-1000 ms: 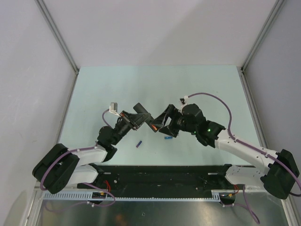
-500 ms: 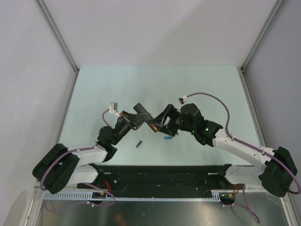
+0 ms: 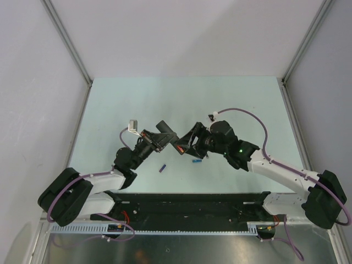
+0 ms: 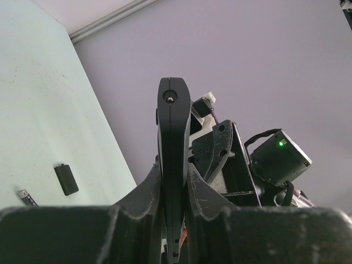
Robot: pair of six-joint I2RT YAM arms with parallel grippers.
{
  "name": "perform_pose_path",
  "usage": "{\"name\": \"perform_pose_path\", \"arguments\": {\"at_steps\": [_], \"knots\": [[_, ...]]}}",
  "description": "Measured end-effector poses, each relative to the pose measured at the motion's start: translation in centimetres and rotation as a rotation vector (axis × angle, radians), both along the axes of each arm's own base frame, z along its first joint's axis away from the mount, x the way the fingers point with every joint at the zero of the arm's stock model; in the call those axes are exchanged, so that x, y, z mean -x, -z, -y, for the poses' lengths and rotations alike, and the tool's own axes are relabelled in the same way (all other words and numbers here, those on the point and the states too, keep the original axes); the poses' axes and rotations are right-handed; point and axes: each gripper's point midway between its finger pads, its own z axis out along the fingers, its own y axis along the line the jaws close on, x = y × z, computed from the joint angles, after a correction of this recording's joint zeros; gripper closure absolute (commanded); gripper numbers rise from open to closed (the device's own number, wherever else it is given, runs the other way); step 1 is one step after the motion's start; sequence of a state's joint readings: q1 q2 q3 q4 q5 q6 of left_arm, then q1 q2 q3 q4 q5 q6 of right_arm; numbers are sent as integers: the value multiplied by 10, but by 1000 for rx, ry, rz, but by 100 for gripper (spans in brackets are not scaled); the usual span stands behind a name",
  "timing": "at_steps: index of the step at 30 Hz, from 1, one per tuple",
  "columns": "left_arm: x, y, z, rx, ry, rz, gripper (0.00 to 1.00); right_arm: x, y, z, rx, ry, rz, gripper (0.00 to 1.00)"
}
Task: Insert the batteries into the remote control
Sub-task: Load the battery into the remote control.
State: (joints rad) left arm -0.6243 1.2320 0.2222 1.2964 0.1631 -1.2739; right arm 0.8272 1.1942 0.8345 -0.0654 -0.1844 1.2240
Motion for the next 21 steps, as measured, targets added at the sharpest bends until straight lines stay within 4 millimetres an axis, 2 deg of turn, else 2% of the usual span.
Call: {"name": "perform_pose_path", "arguments": {"at_steps": [11,21], "knots": [[-1,1,-1,-3,-8,-7,100,-1,-1,-2,-8,-4,5,36],[-1,2,-1,-6,-12,-10,100,-2,-2,-4,-15,-8,11,45]]}}
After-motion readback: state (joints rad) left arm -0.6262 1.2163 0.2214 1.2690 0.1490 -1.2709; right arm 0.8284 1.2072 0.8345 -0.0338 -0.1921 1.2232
